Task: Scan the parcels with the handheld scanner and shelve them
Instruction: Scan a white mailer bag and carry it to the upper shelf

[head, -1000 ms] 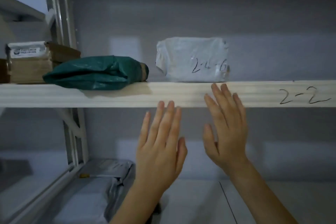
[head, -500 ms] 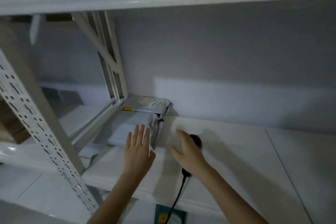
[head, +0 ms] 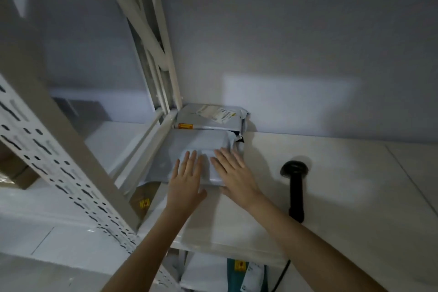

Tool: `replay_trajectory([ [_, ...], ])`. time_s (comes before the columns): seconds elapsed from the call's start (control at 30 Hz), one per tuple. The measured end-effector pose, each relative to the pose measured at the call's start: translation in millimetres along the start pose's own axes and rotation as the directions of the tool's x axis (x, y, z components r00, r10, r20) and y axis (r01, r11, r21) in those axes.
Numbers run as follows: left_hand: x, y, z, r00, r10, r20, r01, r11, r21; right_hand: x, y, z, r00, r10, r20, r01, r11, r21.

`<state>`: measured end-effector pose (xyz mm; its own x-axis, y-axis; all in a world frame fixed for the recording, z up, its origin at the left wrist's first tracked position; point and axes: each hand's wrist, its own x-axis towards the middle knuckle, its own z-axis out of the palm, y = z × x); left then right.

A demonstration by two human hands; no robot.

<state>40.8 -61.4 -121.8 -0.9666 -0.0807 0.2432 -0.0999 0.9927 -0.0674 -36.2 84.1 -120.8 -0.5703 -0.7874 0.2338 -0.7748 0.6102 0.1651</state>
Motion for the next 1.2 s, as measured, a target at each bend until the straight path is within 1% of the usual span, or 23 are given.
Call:
replay_trajectory([
  [0.13,3,-14,7,0.998,0.043,-0.038,-0.044,0.999,-0.027,5,-1,3,0.998,-0.021,-0.062,0.019,0.999,-0.028],
  [0.27,7,-24,8,0.992,0.069,-0.104,-0.074,0.996,-0.047,5,11,-2,0.980,-0.071,-0.184,0.083,0.995,0.062],
  [0.37,13,-31,5,0.987,0.042,-0.155,-0.053,0.996,-0.065,5,18,-10,0.966,-0.072,-0.247,0.106,0.986,0.126],
  [0.5,22,-37,-3,0.982,-0.017,-0.186,0.002,0.997,-0.083,5,26,-17,0.951,-0.050,-0.305,0.117,0.971,0.207],
  [0.57,25,-38,-7,0.976,0.005,-0.219,-0.032,0.992,-0.120,6,31,-20,0.947,-0.044,-0.320,0.122,0.966,0.227],
  [0.63,26,-37,-13,0.967,0.024,-0.253,-0.066,0.985,-0.159,8,37,-23,0.930,-0.023,-0.368,0.117,0.965,0.236],
  [0.67,26,-36,-18,0.963,0.020,-0.269,-0.071,0.981,-0.180,7,40,-25,0.916,0.017,-0.401,0.099,0.959,0.267],
  [0.7,25,-35,-24,0.958,0.008,-0.287,-0.068,0.977,-0.201,6,44,-28,0.901,0.087,-0.426,0.067,0.940,0.335],
  [0.73,25,-34,-31,0.952,-0.011,-0.307,-0.060,0.974,-0.220,2,47,-31,0.886,0.185,-0.424,0.024,0.897,0.441],
  [0.77,25,-33,-39,0.944,-0.033,-0.327,-0.050,0.969,-0.243,-2,50,-33,0.875,0.299,-0.382,-0.026,0.815,0.578],
  [0.8,24,-30,-50,0.937,-0.066,-0.343,-0.036,0.958,-0.283,-6,53,-35,0.861,0.411,-0.300,-0.071,0.681,0.729],
  [0.83,25,-28,-61,0.928,-0.118,-0.353,-0.012,0.938,-0.345,-10,55,-35,0.843,0.504,-0.187,-0.110,0.502,0.858],
  [0.87,26,-26,-73,0.919,-0.193,-0.343,0.027,0.901,-0.434,-14,57,-35,0.828,0.557,-0.062,-0.141,0.315,0.939],
  [0.9,27,-24,-84,0.912,-0.268,-0.309,0.063,0.839,-0.541,-17,60,-37,0.826,0.562,0.048,-0.161,0.153,0.975],
  [0.93,29,-22,-94,0.911,-0.321,-0.259,0.079,0.751,-0.655,-18,62,-39,0.832,0.537,0.137,-0.183,0.032,0.983],
  [0.97,31,-20,-104,0.912,-0.349,-0.217,0.069,0.650,-0.757,-19,63,-41,0.845,0.496,0.200,-0.200,-0.052,0.978],
  [1.0,33,-19,-113,0.916,-0.361,-0.176,0.060,0.555,-0.830,-19,63,-44,0.858,0.455,0.240,-0.214,-0.109,0.971],
  [1.07,34,-14,-126,0.925,-0.374,-0.061,0.080,0.348,-0.934,-19,61,-49,0.878,0.401,0.262,-0.198,-0.193,0.961],
  [1.1,33,-11,-130,0.932,-0.361,0.024,0.108,0.214,-0.971,-19,61,-51,0.888,0.386,0.252,-0.172,-0.232,0.958],
  [1.17,29,-3,-133,0.943,-0.280,0.180,0.175,-0.041,-0.984,-23,62,-53,0.903,0.357,0.241,-0.124,-0.320,0.939],
  [1.2,28,0,-132,0.943,-0.232,0.239,0.216,-0.121,-0.969,-26,63,-55,0.902,0.344,0.262,-0.126,-0.371,0.920],
])
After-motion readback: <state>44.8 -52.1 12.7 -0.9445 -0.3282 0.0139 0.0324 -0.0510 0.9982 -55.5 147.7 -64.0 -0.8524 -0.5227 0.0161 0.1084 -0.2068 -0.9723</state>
